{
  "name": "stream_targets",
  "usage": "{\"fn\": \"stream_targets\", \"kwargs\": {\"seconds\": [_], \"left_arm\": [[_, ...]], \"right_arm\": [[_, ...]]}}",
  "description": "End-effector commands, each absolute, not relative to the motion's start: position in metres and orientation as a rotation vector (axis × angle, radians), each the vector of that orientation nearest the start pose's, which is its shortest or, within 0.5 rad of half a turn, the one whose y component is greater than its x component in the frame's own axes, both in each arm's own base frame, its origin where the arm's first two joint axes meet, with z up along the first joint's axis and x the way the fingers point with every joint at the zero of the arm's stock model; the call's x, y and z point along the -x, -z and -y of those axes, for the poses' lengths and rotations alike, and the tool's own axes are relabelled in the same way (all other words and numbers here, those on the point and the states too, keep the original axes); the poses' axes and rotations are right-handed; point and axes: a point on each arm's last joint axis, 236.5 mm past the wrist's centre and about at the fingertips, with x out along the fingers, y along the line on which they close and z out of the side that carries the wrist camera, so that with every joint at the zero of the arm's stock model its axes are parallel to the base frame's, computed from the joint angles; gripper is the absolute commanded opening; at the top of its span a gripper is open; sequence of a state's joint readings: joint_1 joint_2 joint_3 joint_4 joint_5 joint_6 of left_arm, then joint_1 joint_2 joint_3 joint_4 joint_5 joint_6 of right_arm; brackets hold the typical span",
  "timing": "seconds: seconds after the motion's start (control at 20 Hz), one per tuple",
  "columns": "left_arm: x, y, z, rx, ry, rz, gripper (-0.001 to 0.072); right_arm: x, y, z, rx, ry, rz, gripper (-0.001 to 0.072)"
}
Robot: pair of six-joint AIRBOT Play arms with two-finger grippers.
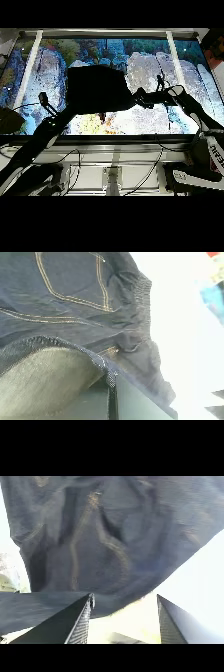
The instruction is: Fold the clothes and pants, and hang the long-sleeved shirts on hangers.
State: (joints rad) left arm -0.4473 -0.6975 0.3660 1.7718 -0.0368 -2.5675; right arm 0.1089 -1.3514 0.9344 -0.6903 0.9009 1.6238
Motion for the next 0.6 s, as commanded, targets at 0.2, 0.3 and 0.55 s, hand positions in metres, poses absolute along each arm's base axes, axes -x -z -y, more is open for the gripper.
{"fn": "stream_targets", "kwargs": {"seconds": [0.2,0.3,0.55], "left_arm": [[-0.294,-0.059,0.126,0.453,0.208,-0.586,0.0011],[-0.293,-0.059,0.126,0.45,0.209,-0.586,0.0011],[-0.293,-0.058,0.126,0.45,0.209,-0.586,0.0011]], "right_arm": [[-0.359,0.035,-0.216,-1.087,-0.311,-1.465,0.048],[-0.349,0.044,-0.231,-1.076,-0.319,-1.516,0.048],[-0.328,0.064,-0.238,-1.019,-0.255,-1.61,0.048]]}}
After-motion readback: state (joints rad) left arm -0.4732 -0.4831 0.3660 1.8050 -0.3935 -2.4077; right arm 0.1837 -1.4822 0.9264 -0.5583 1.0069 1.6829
